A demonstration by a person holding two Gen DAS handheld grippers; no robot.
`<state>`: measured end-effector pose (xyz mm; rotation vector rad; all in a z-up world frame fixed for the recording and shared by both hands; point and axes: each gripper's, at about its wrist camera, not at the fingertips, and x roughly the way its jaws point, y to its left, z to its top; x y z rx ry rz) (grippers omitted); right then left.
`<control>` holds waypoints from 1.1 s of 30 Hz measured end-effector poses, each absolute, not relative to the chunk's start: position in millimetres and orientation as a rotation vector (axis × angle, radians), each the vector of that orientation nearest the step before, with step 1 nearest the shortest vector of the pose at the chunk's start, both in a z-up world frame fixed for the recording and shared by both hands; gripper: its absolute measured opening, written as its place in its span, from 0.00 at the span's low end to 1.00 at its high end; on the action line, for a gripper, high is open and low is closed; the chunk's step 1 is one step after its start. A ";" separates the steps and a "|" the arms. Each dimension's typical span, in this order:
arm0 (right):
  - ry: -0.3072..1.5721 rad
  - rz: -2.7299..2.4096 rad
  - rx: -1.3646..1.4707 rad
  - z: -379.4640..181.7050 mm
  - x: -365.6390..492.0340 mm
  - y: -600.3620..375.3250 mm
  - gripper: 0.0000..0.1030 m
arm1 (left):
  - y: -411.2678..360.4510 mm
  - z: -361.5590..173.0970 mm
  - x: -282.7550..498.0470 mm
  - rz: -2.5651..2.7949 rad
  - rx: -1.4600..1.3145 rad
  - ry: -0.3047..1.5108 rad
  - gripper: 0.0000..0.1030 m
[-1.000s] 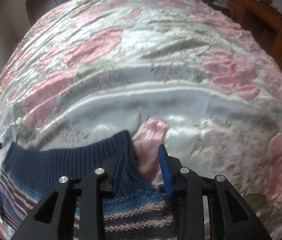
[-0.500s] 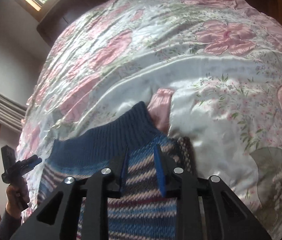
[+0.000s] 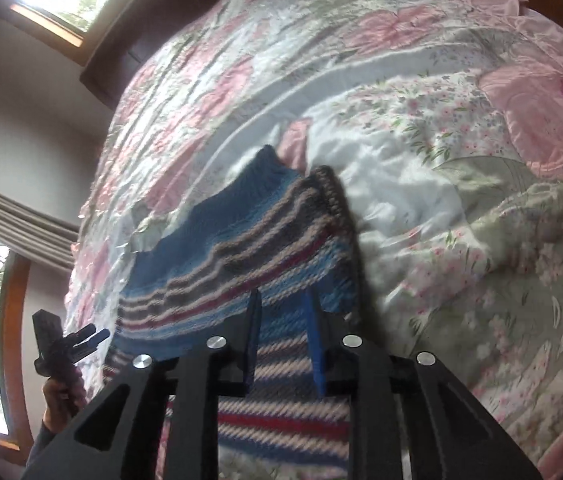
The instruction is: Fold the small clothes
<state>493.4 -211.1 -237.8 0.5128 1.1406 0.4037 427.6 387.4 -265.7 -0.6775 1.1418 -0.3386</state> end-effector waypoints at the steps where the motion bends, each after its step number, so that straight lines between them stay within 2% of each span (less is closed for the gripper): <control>1: 1.139 0.425 0.506 -235.6 481.2 -207.7 0.22 | 383.0 -260.3 416.9 -0.380 -0.678 1.134 0.70; 5: 1.159 0.396 0.476 -252.9 447.7 -209.6 0.22 | 368.9 -278.1 383.6 -0.388 -0.638 1.221 0.67; 7: 1.191 0.359 0.517 -273.6 444.3 -221.9 0.11 | 371.6 -300.0 375.8 -0.351 -0.633 1.274 0.55; 9: 1.198 0.332 0.536 -284.4 443.6 -233.7 0.01 | 374.9 -309.3 373.8 -0.336 -0.627 1.281 0.48; 12: 1.210 0.293 0.560 -287.0 444.7 -248.5 0.00 | 381.0 -309.9 374.5 -0.339 -0.669 1.283 0.48; 15: 1.215 0.248 0.528 -277.6 440.6 -255.0 0.00 | 392.6 -298.7 369.9 -0.332 -0.665 1.280 0.49; 17: 1.204 0.194 0.459 -265.0 432.9 -255.7 0.12 | 403.4 -287.6 365.7 -0.315 -0.657 1.273 0.54; 19: 1.194 0.190 0.382 -250.1 422.2 -247.5 0.14 | 421.1 -273.2 359.7 -0.240 -0.619 1.263 0.72; 23: 1.145 0.295 0.086 -214.0 385.5 -175.3 0.14 | 452.7 -253.1 357.8 -0.179 -0.636 1.259 0.74; 26: 1.088 0.386 -0.170 -202.3 348.1 -88.9 0.14 | 461.9 -242.4 363.2 -0.199 -0.668 1.247 0.83; 33: 1.024 0.617 -0.333 -217.3 291.4 60.3 0.30 | 451.0 -248.0 394.8 -0.231 -0.723 1.300 0.87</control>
